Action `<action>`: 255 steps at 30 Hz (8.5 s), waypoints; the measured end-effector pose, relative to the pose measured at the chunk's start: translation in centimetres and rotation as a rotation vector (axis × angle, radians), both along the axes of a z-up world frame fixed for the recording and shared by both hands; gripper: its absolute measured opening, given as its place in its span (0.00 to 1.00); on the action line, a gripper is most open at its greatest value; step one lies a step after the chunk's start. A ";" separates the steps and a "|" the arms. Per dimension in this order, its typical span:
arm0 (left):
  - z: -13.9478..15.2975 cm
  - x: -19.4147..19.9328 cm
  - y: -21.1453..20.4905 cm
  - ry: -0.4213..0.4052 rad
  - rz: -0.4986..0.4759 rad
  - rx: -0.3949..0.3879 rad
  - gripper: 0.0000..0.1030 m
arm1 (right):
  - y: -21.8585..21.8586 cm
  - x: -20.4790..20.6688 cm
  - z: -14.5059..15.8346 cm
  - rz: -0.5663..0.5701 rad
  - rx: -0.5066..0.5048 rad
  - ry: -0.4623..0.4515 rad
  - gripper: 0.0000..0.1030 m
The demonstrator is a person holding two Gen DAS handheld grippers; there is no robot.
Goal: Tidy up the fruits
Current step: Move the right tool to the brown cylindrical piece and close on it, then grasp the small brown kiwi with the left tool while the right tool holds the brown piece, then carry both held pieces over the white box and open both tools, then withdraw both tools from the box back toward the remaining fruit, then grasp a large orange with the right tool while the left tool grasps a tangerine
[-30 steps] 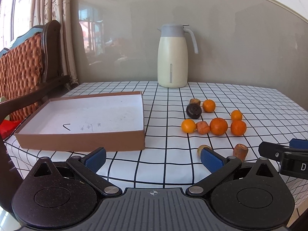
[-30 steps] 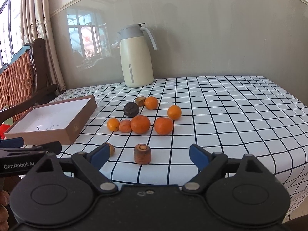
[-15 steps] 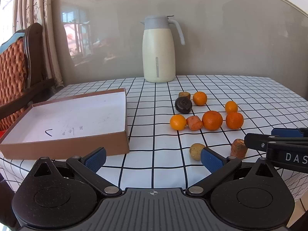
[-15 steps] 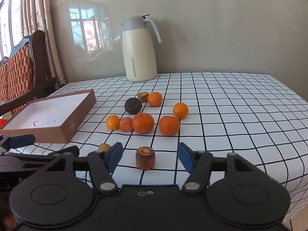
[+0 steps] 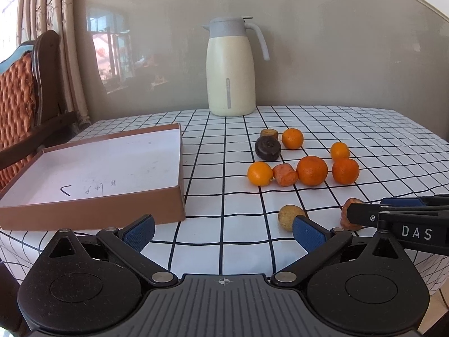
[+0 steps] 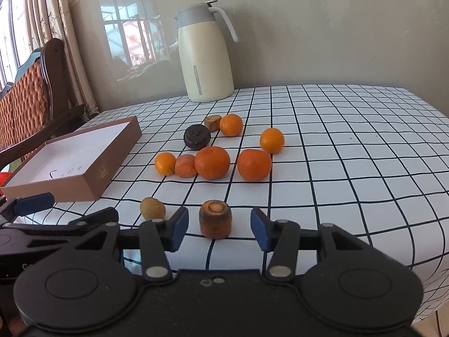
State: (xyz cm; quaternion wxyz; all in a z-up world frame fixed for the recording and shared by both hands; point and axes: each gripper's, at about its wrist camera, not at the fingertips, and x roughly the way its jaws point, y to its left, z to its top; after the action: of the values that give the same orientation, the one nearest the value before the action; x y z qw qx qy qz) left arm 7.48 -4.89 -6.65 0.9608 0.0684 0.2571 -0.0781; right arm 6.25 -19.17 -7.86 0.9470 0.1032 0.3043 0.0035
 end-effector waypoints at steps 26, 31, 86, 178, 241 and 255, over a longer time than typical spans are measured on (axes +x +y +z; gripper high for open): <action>-2.6 2.9 -4.4 0.036 -0.048 0.008 1.00 | -2.4 0.6 -1.2 -0.079 -0.025 0.033 0.20; -3.0 3.4 -4.9 0.033 -0.047 -0.002 1.00 | -2.4 0.5 -1.3 -0.082 -0.023 0.034 0.20; -3.0 3.4 -4.2 0.035 -0.007 -0.041 1.00 | -2.5 0.5 -1.3 -0.084 -0.012 0.026 0.23; 0.1 10.2 23.7 -0.103 0.509 -0.110 0.27 | 15.5 10.8 1.6 0.342 -0.045 -0.190 0.26; 0.2 4.2 -0.8 -0.160 0.000 -0.086 0.89 | -3.3 0.8 2.0 -0.101 -0.043 -0.210 0.60; -1.5 7.0 -3.1 -0.081 -0.008 -0.065 0.68 | -4.1 1.7 0.9 -0.097 -0.016 -0.154 0.34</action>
State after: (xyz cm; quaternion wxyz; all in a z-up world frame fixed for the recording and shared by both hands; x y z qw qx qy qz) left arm 14.46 -8.03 -8.12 0.9718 0.0415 0.2153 -0.0873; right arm 7.95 -23.30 -6.92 0.9674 0.1095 0.2255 -0.0371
